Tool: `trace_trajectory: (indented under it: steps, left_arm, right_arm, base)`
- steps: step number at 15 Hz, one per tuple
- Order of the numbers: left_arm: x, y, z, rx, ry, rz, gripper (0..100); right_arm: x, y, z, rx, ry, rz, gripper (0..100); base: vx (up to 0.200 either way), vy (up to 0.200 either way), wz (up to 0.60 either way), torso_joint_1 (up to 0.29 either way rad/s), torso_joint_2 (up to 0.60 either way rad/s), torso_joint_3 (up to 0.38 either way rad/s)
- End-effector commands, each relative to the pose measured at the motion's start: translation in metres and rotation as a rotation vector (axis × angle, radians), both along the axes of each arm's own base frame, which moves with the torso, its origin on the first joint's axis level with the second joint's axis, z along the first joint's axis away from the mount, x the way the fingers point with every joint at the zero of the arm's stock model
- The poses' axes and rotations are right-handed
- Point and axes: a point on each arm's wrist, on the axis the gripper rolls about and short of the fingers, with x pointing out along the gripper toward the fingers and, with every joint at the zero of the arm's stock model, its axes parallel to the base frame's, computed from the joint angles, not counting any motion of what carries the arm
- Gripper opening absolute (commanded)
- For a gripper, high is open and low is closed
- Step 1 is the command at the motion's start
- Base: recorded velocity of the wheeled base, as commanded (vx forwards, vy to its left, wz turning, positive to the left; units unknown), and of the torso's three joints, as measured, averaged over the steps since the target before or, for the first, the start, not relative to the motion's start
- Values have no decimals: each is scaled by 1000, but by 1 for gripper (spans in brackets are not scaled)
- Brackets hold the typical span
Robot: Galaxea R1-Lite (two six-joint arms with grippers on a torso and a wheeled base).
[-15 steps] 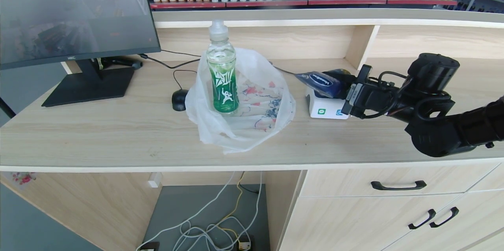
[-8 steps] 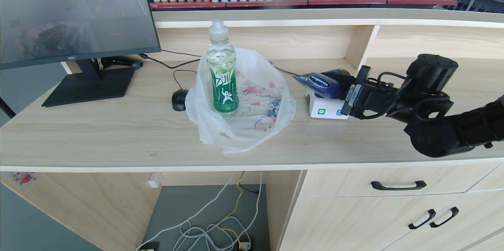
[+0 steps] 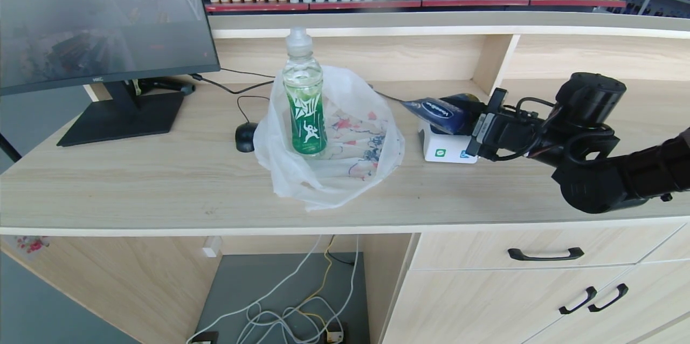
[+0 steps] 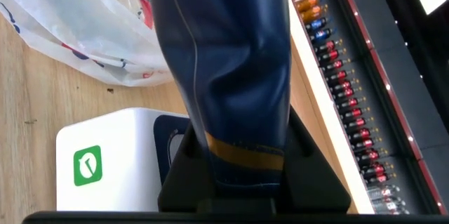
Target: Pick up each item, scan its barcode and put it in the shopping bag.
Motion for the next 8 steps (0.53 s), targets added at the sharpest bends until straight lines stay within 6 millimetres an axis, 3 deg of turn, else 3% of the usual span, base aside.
trace_trajectory:
  steps: [1,4,8]
  left_arm:
    - [0,0,0,-1,0,1,100]
    - [0,0,0,-1,0,-1,100]
    - [0,0,0,-1,2,-1,100]
  right_arm:
    - [-4,4,6,10,-9,15,0]
    - [-14,8,21,51,-8,33,0]
    - [-36,37,40,139,43,132,0]
  base:
    - [0,0,0,0,0,0]
    - [0,0,0,0,0,0]
    - [0,0,0,0,0,0]
